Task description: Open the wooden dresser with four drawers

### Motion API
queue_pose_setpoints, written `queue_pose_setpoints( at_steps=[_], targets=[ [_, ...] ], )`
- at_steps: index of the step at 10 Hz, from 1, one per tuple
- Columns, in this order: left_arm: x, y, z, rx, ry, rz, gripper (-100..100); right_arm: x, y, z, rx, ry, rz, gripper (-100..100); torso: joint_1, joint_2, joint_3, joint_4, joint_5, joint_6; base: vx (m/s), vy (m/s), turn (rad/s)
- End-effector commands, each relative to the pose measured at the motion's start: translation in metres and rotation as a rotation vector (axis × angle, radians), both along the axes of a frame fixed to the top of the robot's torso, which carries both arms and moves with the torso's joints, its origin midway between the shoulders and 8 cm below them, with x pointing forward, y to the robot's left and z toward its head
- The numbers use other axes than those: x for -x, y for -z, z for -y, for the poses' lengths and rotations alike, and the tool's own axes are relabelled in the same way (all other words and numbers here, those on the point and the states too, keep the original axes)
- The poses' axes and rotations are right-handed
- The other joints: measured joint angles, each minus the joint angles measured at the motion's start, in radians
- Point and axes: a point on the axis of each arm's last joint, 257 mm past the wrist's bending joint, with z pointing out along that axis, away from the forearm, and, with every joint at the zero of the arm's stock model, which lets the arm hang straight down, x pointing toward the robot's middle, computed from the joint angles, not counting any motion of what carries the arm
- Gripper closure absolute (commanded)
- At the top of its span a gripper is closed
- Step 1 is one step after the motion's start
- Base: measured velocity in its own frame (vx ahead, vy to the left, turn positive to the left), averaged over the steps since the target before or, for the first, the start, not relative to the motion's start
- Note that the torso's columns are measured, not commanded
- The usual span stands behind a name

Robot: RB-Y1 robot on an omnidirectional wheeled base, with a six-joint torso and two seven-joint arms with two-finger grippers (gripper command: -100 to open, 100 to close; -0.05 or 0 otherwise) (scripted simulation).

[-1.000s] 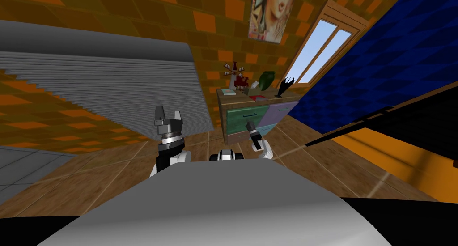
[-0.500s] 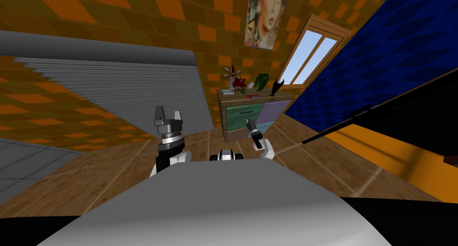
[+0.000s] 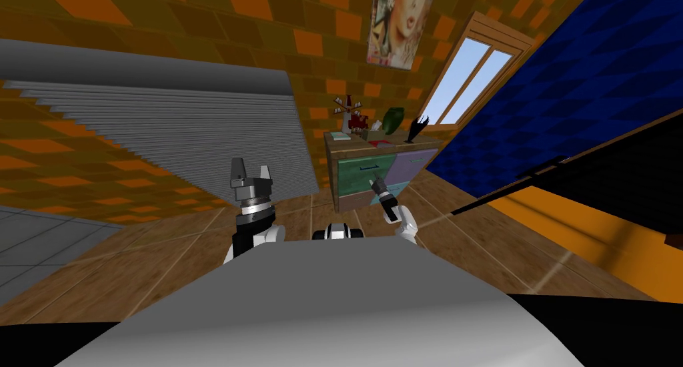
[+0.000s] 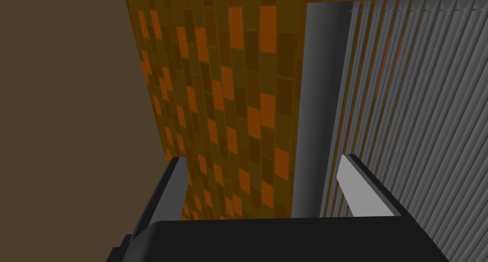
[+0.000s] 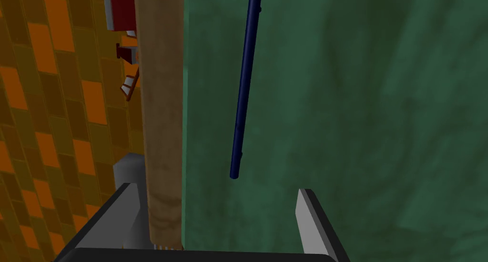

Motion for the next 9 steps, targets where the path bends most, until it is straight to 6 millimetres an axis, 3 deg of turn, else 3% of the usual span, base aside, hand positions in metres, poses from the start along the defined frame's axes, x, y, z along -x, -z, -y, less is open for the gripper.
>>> queue_pose_setpoints(
  at_steps=[1, 4, 7, 9],
  targets=[
    [0.000, 0.000, 0.000, 0.000, 0.000, 0.000, 0, -0.005, -0.001, 0.002, 0.029, 0.013, -0.005, -100, 0.000, -0.001, -0.001, 0.000, 0.000, 0.000, 0.098, 0.046, 0.100],
    [0.000, 0.000, 0.000, 0.000, 0.000, 0.000, 0, -0.009, 0.000, -0.010, -0.011, 0.027, -0.008, -100, 0.000, -0.004, -0.003, -0.001, 0.000, 0.000, 0.127, 0.064, 0.047],
    [0.000, 0.000, 0.000, 0.000, 0.000, 0.000, 0, -0.010, 0.001, -0.023, -0.063, 0.033, -0.008, -100, -0.002, 0.004, 0.003, 0.001, -0.001, 0.000, 0.013, 0.014, 0.004],
    [0.000, 0.000, 0.000, 0.000, 0.000, 0.000, 0, -0.017, -0.007, -0.014, -0.051, 0.040, -0.008, -100, -0.001, 0.000, 0.000, 0.000, 0.000, 0.000, 0.017, 0.011, 0.028]
  ],
)
